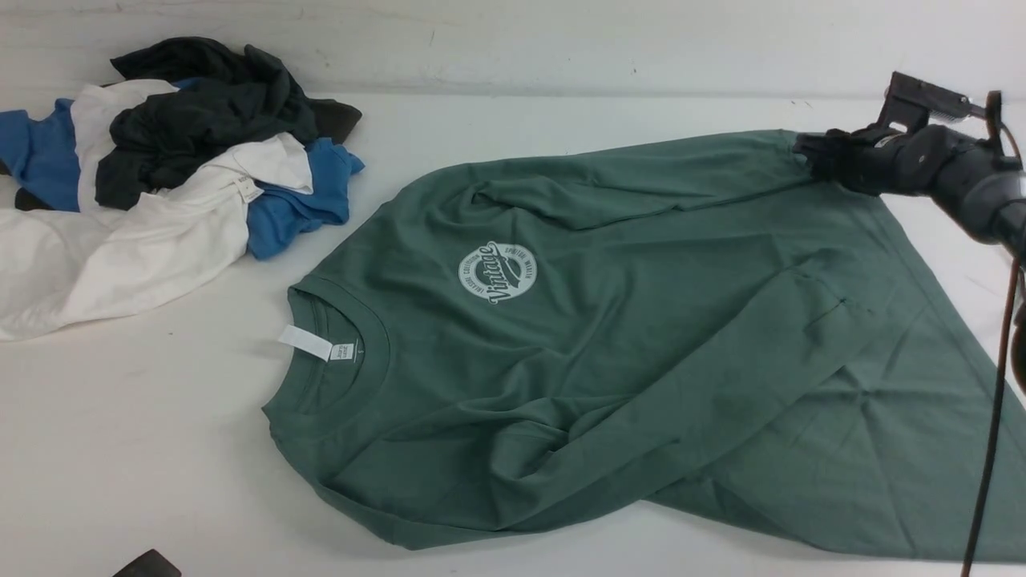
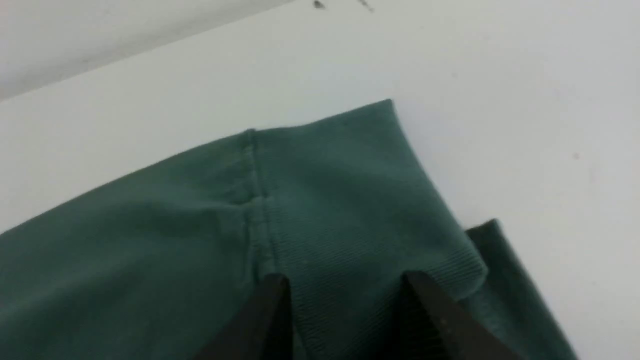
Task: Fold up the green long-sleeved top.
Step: Hold the cuff closest to the cuff with your right arm, then drag the cuff with your right arm and place it in the center of the right edge of the fabric
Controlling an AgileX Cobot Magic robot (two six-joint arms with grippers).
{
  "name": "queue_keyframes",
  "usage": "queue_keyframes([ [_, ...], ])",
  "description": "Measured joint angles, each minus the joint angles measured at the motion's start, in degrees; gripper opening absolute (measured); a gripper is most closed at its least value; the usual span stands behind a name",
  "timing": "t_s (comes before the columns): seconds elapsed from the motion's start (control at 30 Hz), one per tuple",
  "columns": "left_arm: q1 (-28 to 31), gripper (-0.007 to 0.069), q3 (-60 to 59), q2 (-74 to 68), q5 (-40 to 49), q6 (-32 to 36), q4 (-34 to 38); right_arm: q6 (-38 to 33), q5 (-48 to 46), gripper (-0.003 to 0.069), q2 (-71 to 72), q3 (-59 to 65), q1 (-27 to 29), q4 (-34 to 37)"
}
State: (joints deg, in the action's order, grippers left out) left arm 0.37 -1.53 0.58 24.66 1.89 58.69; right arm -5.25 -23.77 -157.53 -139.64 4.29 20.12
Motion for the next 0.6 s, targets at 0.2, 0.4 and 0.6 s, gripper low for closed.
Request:
queue_keyframes([
  [0.2,0.00,-0.0003,0.00,0.00,1.30,0.00,0.06,-4.15,0.50,0.0025,0.00,0.00,-0.98,0.11],
  [0.4,0.00,-0.0003,0.00,0.00,1.50,0.00,0.06,-4.94,-5.64,-0.0009,2.98,0.13,-0.79,-3.11],
  [0.6,0.00,-0.0003,0.00,0.00,1.27,0.06,-0.05,-4.01,-18.74,-0.0009,14.14,0.13,-0.74,-10.50],
])
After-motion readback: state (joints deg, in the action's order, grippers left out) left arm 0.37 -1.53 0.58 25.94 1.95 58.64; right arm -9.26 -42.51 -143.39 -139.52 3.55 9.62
